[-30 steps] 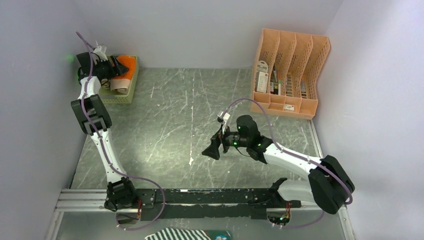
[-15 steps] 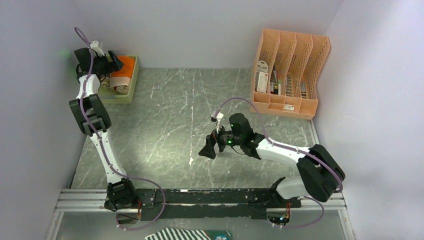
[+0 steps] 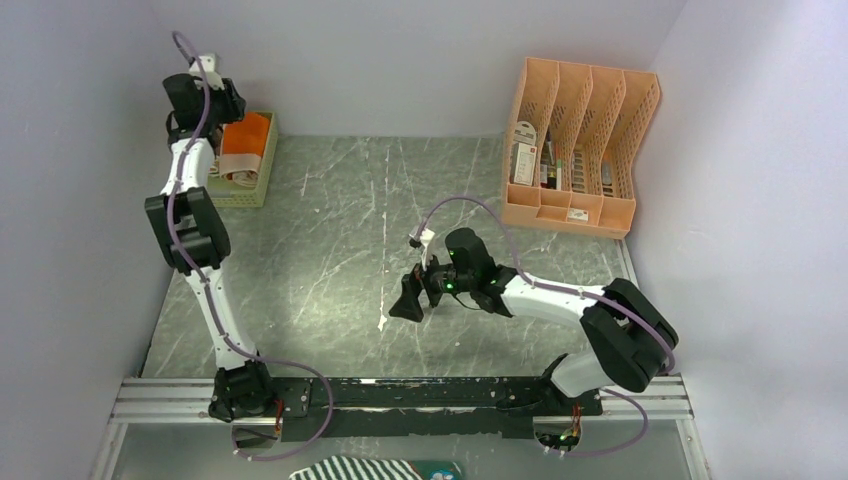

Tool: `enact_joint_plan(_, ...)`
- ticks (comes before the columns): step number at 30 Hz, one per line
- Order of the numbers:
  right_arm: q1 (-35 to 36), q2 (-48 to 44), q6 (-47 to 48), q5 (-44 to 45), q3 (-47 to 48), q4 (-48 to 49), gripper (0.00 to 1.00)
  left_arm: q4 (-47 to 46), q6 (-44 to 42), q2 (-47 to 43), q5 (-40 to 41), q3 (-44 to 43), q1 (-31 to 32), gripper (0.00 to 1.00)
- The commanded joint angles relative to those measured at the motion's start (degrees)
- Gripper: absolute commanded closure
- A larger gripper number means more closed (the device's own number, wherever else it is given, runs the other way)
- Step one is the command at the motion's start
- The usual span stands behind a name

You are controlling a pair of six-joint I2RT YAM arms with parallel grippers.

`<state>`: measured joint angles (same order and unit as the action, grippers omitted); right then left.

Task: Roll the towels
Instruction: Reset both arms

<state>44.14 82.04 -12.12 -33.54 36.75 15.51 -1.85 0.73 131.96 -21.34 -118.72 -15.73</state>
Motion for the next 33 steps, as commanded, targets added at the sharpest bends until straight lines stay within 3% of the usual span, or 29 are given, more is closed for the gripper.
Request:
enact_joint_plan(1,0.5,0.4,0.6,0.9,1.5,0.4,0.00,-0.1,-0.4,6.2,3.7,-2.1,0.6,0.64)
enact_joint_plan(2,0.6,0.5,0.5,1.0,1.6,0.3,0.00,-0.7,0.0,7.2,4.3,-2.2,0.6,0.75)
enact_joint_plan(3,0.6,0.6,0.5,1.1,1.5,0.3,0.00,-1.3,0.3,8.4,4.8,-2.4,0.6,0.79)
enact_joint_plan(7,0.8,0.8,0.4,1.6,1.6,0.1,0.00,-2.5,0.6,12.1,6.0,-3.4,0.6,0.66)
enact_joint_plan(15,2.0,1.7,0.3,2.6,2.9,-0.8,0.00,-5.0,-0.2,12.7,4.1,-4.1,0.4,0.61)
enact_joint_plan(17,2.4,2.0,0.2,2.8,3.2,-0.9,0.00,-7.3,1.1,10.0,3.4,-2.6,0.4,0.45)
enact_joint_plan(19,3.0,2.3,0.3,3.1,3.6,-0.9,0.00,-10.8,3.3,6.1,1.2,-0.6,0.5,0.08)
enact_joint_plan(20,3.3,2.5,0.5,3.3,3.9,-0.7,0.00,-12.4,5.1,3.0,-0.5,0.5,0.6,0.01)
enact_joint_plan(22,3.4,2.9,0.7,4.2,4.6,-0.8,0.00,-15.5,7.6,-2.2,-1.9,3.0,1.0,0.01)
enact_joint_plan(25,2.6,2.5,2.5,4.1,7.2,-2.5,0.00,-23.0,11.6,-11.7,-1.9,11.5,1.5,0.00)
enact_joint_plan(28,-0.4,-1.5,2.3,5.1,7.1,1.4,0.00,-34.2,16.8,-22.5,-1.7,26.1,1.7,0.00)
enact_joint_plan(33,-4.4,-11.9,-3.3,22.3,-0.6,15.1,0.00,-43.7,18.9,-40.3,-2.8,53.3,5.3,0.01)
